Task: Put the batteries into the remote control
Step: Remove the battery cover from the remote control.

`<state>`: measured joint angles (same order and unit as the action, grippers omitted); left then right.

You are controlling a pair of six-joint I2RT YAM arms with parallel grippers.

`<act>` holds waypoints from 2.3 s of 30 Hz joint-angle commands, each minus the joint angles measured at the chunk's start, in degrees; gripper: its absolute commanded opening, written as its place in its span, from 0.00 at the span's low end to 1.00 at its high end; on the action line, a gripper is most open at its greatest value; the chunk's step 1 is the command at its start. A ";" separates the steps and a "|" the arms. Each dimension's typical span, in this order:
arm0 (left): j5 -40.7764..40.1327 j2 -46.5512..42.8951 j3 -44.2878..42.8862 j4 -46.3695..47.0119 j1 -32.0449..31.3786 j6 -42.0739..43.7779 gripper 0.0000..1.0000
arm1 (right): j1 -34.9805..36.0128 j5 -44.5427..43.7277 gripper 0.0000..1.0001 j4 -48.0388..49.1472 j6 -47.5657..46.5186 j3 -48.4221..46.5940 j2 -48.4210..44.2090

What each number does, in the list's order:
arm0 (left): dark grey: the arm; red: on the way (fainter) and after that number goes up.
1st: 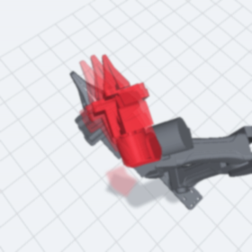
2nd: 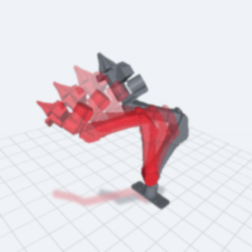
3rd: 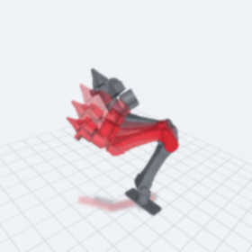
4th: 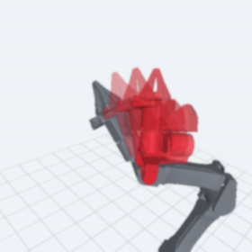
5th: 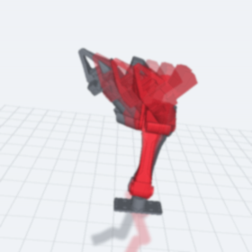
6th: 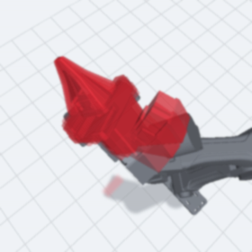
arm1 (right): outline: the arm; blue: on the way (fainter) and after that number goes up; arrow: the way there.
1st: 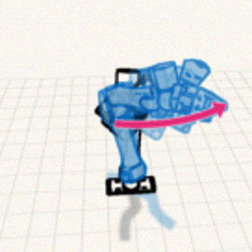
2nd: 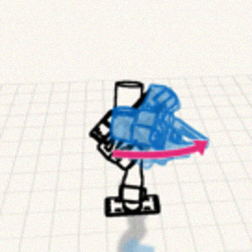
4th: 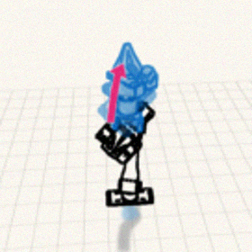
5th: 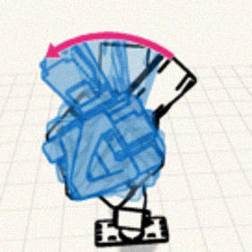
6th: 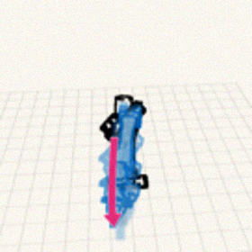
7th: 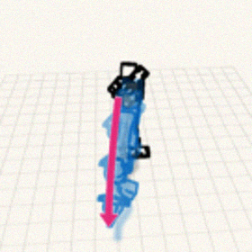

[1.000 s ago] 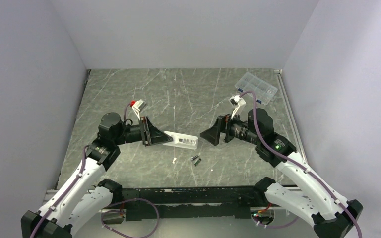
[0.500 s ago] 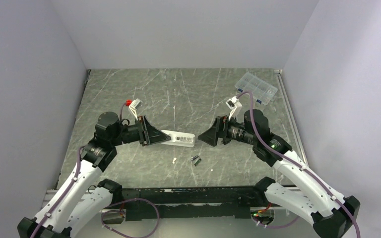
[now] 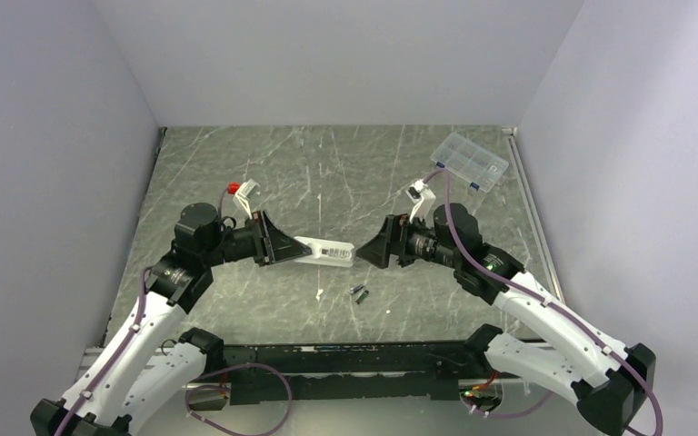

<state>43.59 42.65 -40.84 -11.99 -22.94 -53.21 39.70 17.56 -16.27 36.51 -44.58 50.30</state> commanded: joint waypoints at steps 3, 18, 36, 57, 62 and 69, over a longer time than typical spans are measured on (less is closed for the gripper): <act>-0.70 0.07 -3.19 0.07 0.26 0.79 0.00 | 3.24 -6.36 0.85 2.86 0.93 -2.03 1.13; -0.33 -0.20 -3.02 0.26 0.26 -0.59 0.00 | 6.19 -11.59 0.85 4.02 1.85 -1.87 1.27; 0.00 0.14 -2.93 0.65 0.26 -1.19 0.00 | 8.84 -16.38 0.85 2.82 1.07 -2.44 1.83; -0.26 0.32 -2.87 1.44 0.26 -2.12 0.00 | 11.38 -20.94 0.85 1.16 0.31 -2.71 2.90; -0.19 0.17 -2.54 1.74 0.26 -2.37 0.00 | 12.13 -22.74 0.85 0.69 0.46 -2.95 3.51; 0.16 0.14 -2.14 2.66 0.26 -2.86 0.00 | 12.68 -22.77 0.85 2.27 2.06 -2.33 3.75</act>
<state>41.85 43.03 -41.50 -14.44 -22.65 -54.39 51.92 -4.23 -15.00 37.71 -45.36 53.78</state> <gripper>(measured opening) 0.296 0.849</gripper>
